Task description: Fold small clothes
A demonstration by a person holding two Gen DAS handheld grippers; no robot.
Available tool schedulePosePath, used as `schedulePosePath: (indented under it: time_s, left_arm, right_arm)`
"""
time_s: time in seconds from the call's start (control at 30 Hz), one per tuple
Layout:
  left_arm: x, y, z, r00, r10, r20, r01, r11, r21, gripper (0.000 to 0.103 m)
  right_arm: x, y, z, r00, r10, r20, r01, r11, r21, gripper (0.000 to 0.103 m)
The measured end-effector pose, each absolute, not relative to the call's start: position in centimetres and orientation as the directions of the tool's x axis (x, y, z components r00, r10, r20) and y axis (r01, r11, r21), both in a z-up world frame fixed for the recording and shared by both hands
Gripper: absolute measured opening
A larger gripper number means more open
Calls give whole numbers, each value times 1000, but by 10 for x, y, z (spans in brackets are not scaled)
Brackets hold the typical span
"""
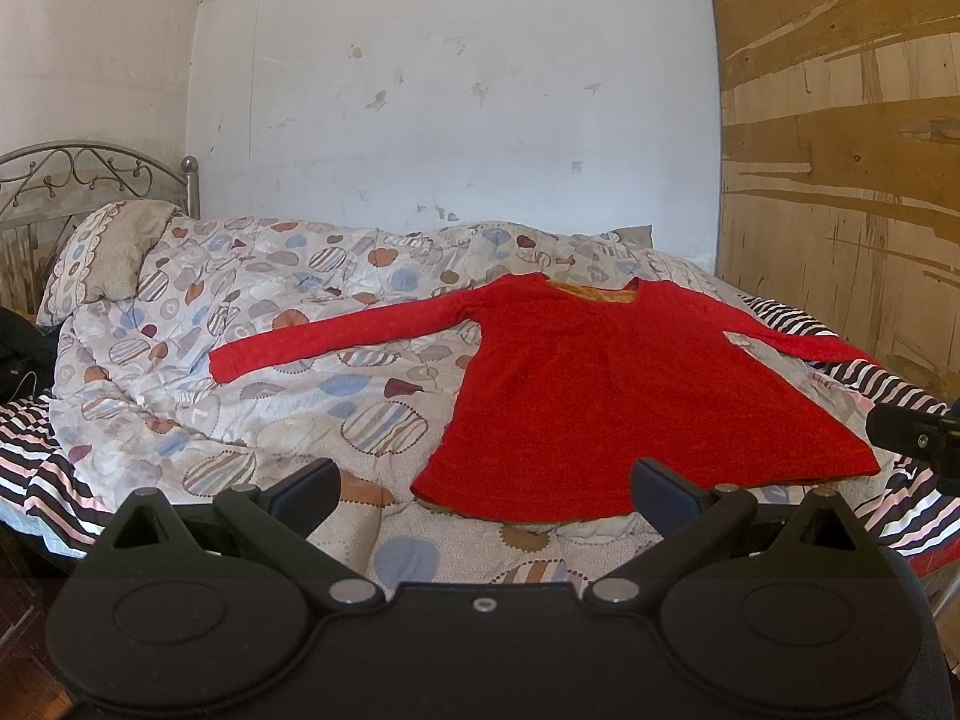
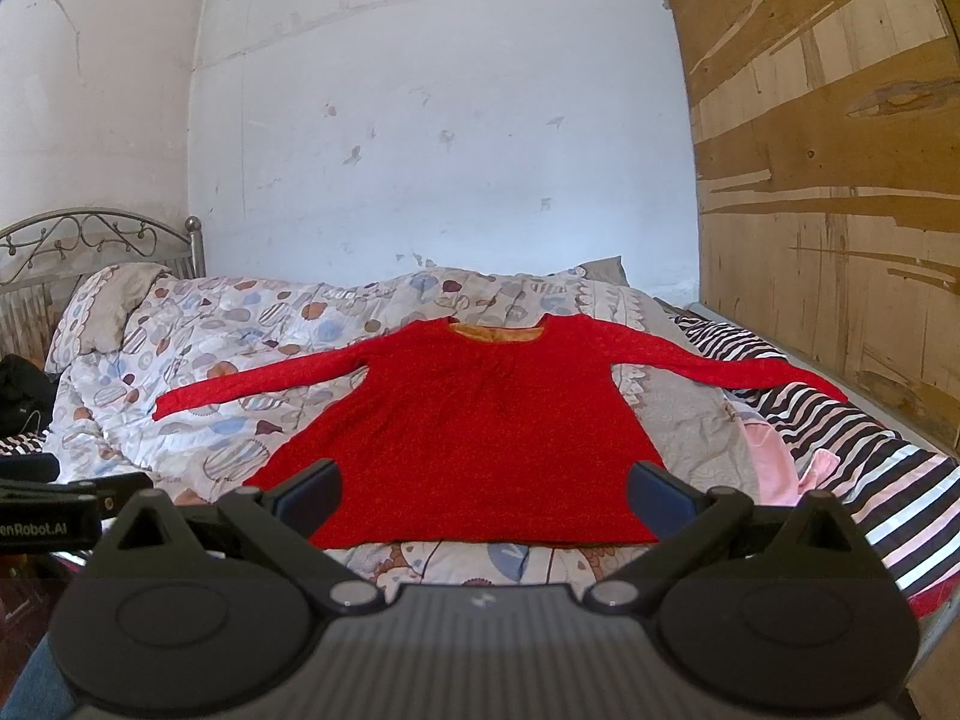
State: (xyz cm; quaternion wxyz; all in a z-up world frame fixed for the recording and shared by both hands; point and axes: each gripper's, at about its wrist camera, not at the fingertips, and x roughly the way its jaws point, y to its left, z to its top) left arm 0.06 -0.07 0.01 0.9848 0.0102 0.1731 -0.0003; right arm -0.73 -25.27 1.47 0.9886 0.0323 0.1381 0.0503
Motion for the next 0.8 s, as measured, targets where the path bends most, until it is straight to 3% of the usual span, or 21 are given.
schedulePosePath:
  time_s: [0.8]
  left_arm:
    - [1, -1, 0, 940, 4, -342, 4, 1000, 22, 102]
  right_arm:
    - [-6, -257, 16, 957, 108, -269, -90, 993, 78, 103]
